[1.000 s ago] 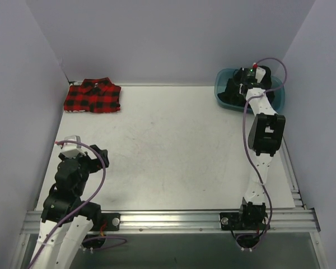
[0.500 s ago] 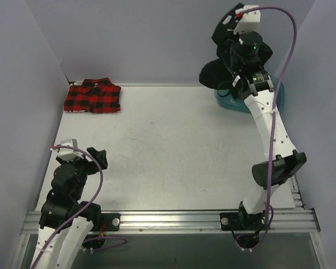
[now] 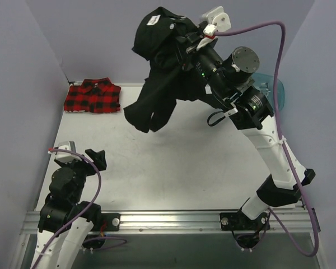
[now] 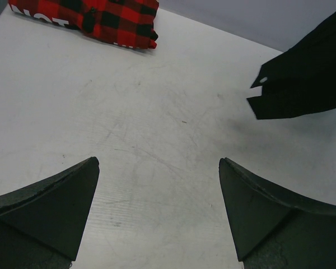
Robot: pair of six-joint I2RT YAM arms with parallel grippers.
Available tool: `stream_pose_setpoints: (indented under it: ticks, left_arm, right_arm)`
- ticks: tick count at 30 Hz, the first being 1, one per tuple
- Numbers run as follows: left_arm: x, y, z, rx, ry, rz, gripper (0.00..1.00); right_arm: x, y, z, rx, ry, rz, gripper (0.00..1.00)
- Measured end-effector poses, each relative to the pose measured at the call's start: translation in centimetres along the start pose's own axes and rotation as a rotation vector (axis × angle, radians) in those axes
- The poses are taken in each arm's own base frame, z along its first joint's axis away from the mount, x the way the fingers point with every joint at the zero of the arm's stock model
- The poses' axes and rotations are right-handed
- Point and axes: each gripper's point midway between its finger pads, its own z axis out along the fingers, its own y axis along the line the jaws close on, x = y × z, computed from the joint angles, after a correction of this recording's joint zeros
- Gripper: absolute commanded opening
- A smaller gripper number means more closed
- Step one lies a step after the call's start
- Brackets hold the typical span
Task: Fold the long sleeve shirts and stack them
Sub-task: Move the shirt to the center of the board
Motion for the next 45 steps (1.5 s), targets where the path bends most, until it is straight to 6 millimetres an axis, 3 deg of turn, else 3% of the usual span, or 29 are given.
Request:
stream_pose_setpoints:
  ticks: [4, 7, 10, 13, 14, 15, 17, 19, 21, 23, 25, 27, 31, 36, 40, 45]
  left_arm:
    - [-0.2, 0.1, -0.1, -0.006, -0.010, -0.006, 0.97]
    - [-0.2, 0.2, -0.1, -0.011, -0.012, -0.008, 0.97]
    - [-0.2, 0.3, -0.1, -0.014, -0.012, -0.009, 0.97]
    - [-0.2, 0.3, -0.2, -0.016, -0.012, -0.009, 0.98]
    - [-0.1, 0.3, -0.2, -0.016, -0.011, -0.009, 0.97]
    - [-0.1, 0.3, -0.2, -0.016, -0.011, -0.009, 0.97]
    - [-0.1, 0.3, -0.2, -0.015, -0.011, -0.009, 0.97]
    - [-0.1, 0.3, -0.2, -0.014, -0.010, -0.008, 0.98]
    - [0.0, 0.2, -0.1, -0.008, -0.004, -0.007, 0.97]
    - [0.3, -0.1, 0.0, 0.004, 0.013, -0.004, 0.97]
    - [0.7, -0.5, 0.3, 0.020, 0.040, 0.001, 0.98]
    - [1.5, -1.1, 0.9, 0.039, 0.085, 0.003, 0.97]
    - [3.8, -2.4, 2.6, 0.066, 0.215, -0.015, 0.97]
    - [8.0, -3.0, 5.3, 0.033, 0.419, -0.058, 0.98]
    - [11.3, -3.3, 7.5, -0.007, 0.544, -0.102, 0.97]
    - [13.4, -3.9, 10.1, -0.046, 0.641, -0.143, 0.91]
  right_arm:
    - [-2.8, 4.3, 0.1, -0.132, -0.080, 0.050, 0.00]
    - [-4.6, 6.4, 0.3, -0.187, -0.140, 0.076, 0.00]
    - [-4.0, 6.9, 0.3, -0.189, -0.150, 0.092, 0.02]
    - [0.9, 6.4, -0.3, -0.135, -0.068, 0.086, 0.11]
    - [3.6, 6.2, -1.0, -0.108, -0.011, 0.086, 0.18]
    - [6.7, 5.7, -1.7, -0.072, 0.055, 0.089, 0.30]
    - [13.8, 4.0, -4.0, 0.022, 0.193, 0.103, 0.41]
    - [21.1, 1.7, -7.7, 0.134, 0.355, 0.108, 0.56]
    - [29.1, -1.3, -14.4, 0.297, 0.558, 0.103, 0.65]
    - [33.6, -3.7, -21.1, 0.446, 0.718, 0.094, 0.69]
    - [35.2, -4.9, -26.1, 0.545, 0.816, 0.095, 0.73]
    - [34.9, -5.6, -29.4, 0.609, 0.857, 0.112, 0.73]
    - [34.1, -4.8, -32.0, 0.598, 0.890, 0.185, 0.72]
    - [36.5, -0.7, -31.6, 0.433, 1.024, 0.223, 0.72]
    - [39.5, 2.7, -29.6, 0.322, 1.161, 0.177, 0.71]
    - [42.7, 3.7, -28.0, 0.293, 1.256, 0.221, 0.70]
